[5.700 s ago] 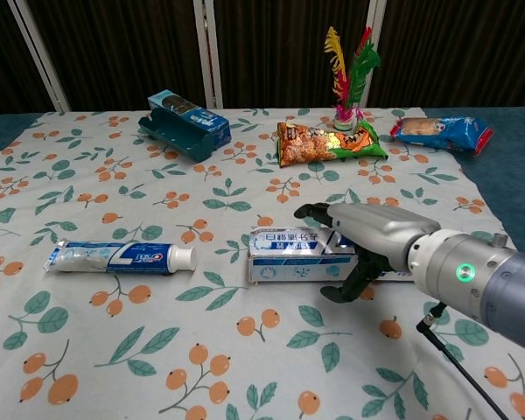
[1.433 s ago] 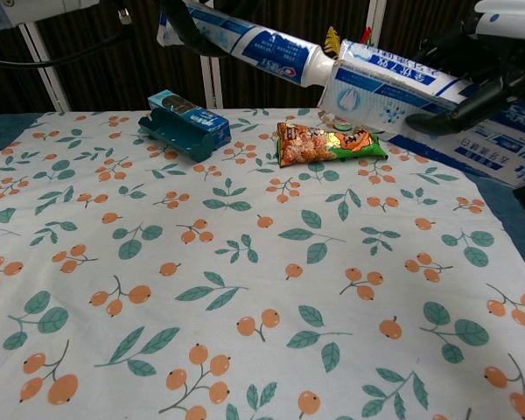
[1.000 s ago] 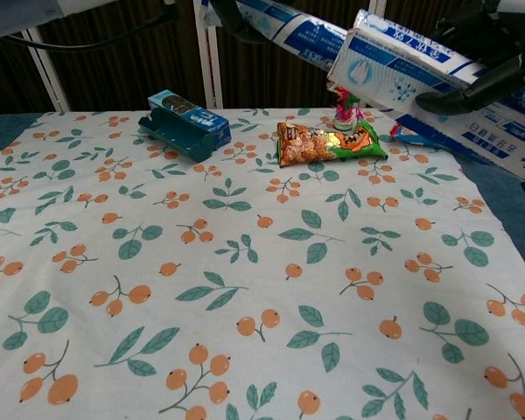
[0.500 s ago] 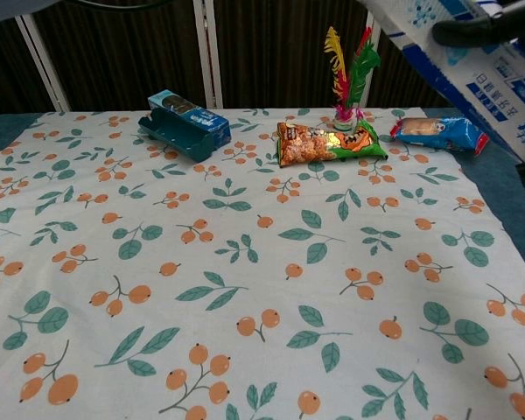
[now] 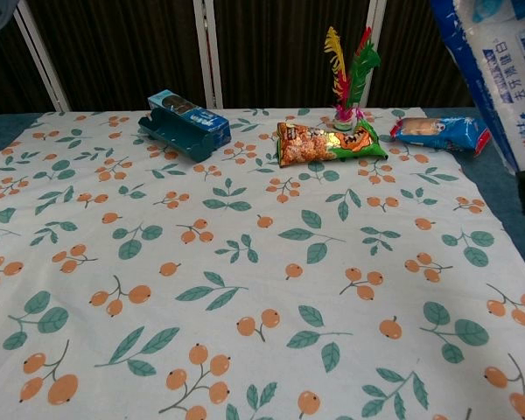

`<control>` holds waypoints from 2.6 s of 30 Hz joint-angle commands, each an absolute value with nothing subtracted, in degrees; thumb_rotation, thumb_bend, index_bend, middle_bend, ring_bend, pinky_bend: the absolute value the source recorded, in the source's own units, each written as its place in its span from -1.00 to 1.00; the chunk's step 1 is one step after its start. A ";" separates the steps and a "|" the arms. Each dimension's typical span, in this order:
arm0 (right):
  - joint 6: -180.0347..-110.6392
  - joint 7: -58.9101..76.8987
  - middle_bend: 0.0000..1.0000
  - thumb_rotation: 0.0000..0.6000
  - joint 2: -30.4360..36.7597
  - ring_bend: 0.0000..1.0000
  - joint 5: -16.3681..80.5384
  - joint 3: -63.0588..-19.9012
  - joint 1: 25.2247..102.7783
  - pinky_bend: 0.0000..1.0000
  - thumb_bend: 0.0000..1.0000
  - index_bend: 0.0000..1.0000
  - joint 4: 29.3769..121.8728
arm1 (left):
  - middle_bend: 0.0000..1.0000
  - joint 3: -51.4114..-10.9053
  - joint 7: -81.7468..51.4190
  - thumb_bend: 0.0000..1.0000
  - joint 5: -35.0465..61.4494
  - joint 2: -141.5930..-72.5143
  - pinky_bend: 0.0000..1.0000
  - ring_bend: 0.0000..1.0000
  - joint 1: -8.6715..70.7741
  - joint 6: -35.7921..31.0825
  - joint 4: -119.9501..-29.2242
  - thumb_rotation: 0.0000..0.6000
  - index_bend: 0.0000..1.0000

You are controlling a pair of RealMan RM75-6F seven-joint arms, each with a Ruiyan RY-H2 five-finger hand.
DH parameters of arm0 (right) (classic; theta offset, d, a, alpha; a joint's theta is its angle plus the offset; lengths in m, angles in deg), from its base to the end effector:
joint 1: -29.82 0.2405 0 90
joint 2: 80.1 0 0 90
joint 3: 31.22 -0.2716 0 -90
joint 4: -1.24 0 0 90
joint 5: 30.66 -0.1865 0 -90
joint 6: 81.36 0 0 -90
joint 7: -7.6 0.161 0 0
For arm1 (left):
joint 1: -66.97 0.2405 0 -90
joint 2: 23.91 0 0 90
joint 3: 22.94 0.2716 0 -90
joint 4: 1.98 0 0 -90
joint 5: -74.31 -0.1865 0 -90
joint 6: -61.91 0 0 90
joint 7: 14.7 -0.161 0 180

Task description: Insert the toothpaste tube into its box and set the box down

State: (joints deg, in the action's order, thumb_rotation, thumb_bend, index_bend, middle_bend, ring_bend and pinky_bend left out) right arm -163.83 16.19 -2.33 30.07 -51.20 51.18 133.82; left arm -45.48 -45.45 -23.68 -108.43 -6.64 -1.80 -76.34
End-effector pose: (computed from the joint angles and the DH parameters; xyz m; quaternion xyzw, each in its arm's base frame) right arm -0.1271 -0.2657 0.1380 0.3140 -0.6508 0.6457 0.2468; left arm 0.1247 0.3884 0.0925 -0.6984 0.2333 -0.5523 0.3909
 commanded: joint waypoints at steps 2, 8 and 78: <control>-163.14 18.38 0.15 1.00 -2.07 -0.03 32.28 -49.51 49.99 -0.15 -0.17 0.11 133.08 | -0.34 -46.17 -45.63 -1.00 -23.68 -107.71 -0.19 -0.45 -7.67 -1.84 -76.29 1.00 -0.29; -163.07 22.39 0.15 1.00 -1.63 -0.03 34.05 -49.57 48.83 -0.15 -0.17 0.11 130.97 | -0.35 -47.11 -45.52 -1.00 -22.65 -106.56 -0.19 -0.45 -7.42 -3.65 -77.37 1.00 -0.31; -153.99 -3.38 0.29 1.00 8.64 0.05 34.84 -35.50 46.33 -0.14 -0.11 0.17 101.21 | -0.38 -17.26 -21.23 -1.00 -20.19 -98.06 -0.19 -0.45 51.57 -28.07 -85.14 1.00 -0.40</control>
State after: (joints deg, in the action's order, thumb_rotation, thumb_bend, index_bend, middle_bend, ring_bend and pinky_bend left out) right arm -154.41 -1.42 7.00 35.82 -36.05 45.78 102.59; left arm -17.23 -21.25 -20.19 -98.08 51.54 -28.10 -85.13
